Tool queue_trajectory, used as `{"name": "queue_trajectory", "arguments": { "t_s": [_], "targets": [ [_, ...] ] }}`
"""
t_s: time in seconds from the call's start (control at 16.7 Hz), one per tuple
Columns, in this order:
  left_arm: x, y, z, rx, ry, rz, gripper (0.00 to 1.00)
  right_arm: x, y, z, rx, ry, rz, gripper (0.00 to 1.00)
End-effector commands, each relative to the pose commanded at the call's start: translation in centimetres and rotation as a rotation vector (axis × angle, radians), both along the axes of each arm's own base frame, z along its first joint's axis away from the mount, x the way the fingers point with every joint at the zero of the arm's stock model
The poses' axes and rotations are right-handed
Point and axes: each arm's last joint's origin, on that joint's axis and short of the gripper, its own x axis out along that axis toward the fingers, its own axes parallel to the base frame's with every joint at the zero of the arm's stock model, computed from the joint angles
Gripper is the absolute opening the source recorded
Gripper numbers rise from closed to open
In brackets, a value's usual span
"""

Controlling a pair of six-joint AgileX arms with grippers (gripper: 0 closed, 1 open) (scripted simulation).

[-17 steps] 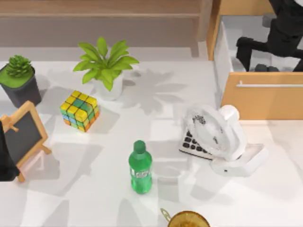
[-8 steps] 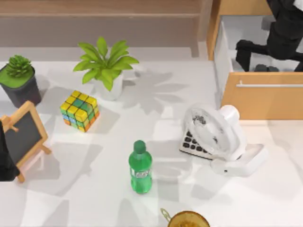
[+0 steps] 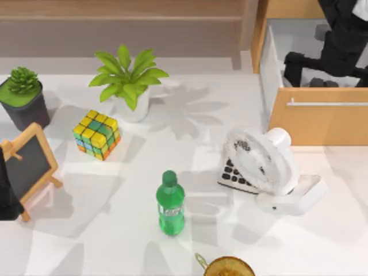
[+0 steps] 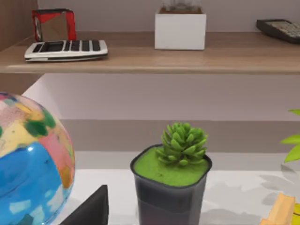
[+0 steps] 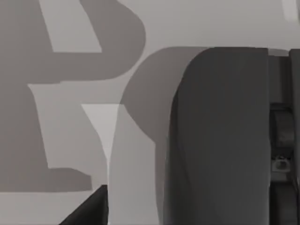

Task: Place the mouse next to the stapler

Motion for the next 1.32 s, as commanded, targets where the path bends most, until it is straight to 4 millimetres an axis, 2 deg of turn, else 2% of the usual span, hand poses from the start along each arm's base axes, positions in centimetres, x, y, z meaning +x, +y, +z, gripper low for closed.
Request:
{"name": "queue_trajectory", "arguments": {
  "t_s": [0.3, 1.08, 1.32],
  "targets": [
    [0.0, 0.0, 0.0, 0.0, 0.0, 0.0, 1.0, 0.04, 0.01, -0.5, 0.0, 0.006, 0.0, 1.0],
    [0.0, 0.0, 0.0, 0.0, 0.0, 0.0, 1.0, 0.04, 0.01, -0.5, 0.0, 0.006, 0.0, 0.02],
    [0.0, 0.0, 0.0, 0.0, 0.0, 0.0, 1.0, 0.04, 0.01, -0.5, 0.0, 0.006, 0.0, 0.0]
  ]
}}
